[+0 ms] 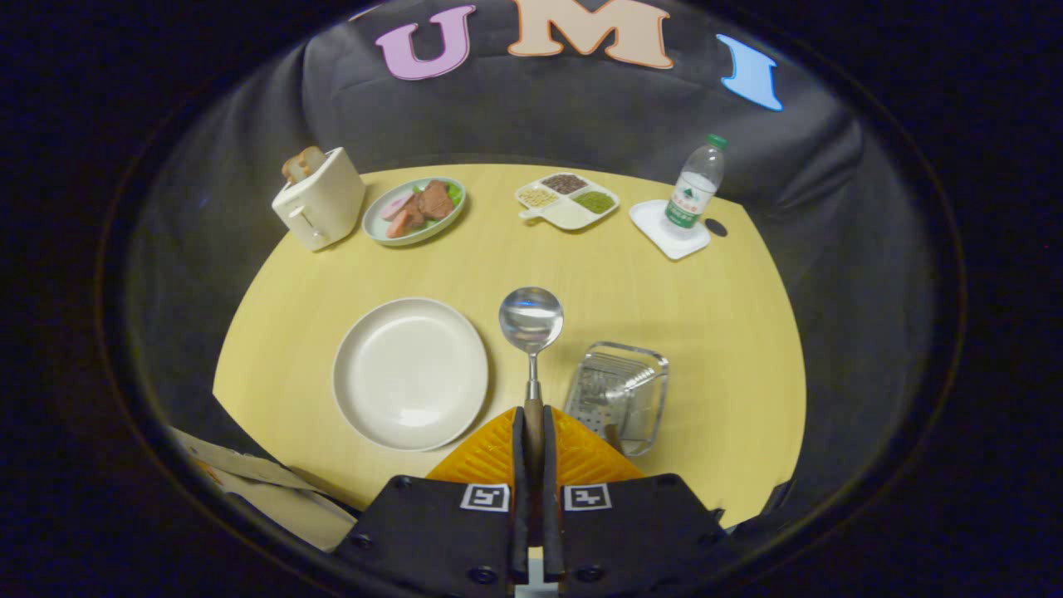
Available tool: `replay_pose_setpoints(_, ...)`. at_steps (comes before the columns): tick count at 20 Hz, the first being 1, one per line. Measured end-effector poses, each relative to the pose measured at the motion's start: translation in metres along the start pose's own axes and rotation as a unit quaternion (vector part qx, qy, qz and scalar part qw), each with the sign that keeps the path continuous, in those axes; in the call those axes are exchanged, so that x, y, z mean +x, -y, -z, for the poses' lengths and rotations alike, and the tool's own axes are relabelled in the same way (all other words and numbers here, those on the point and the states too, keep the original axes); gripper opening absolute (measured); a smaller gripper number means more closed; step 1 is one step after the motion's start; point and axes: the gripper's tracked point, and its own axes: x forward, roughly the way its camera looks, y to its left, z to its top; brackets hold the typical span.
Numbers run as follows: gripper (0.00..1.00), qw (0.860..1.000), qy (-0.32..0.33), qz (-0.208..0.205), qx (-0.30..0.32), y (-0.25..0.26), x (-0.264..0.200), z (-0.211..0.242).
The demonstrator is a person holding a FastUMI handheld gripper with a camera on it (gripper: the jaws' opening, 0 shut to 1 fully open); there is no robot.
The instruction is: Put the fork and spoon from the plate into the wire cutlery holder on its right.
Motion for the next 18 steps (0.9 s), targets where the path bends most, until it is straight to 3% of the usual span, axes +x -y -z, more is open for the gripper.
replay_pose_setpoints(10, 0.10, 0.999, -0.006, 0.035, 0.008, 0.055, -0.014, 0.011)
replay_pose_setpoints(18, 0.10, 0.999, -0.032, 0.036, -0.002, 0.071, -0.018, 0.033)
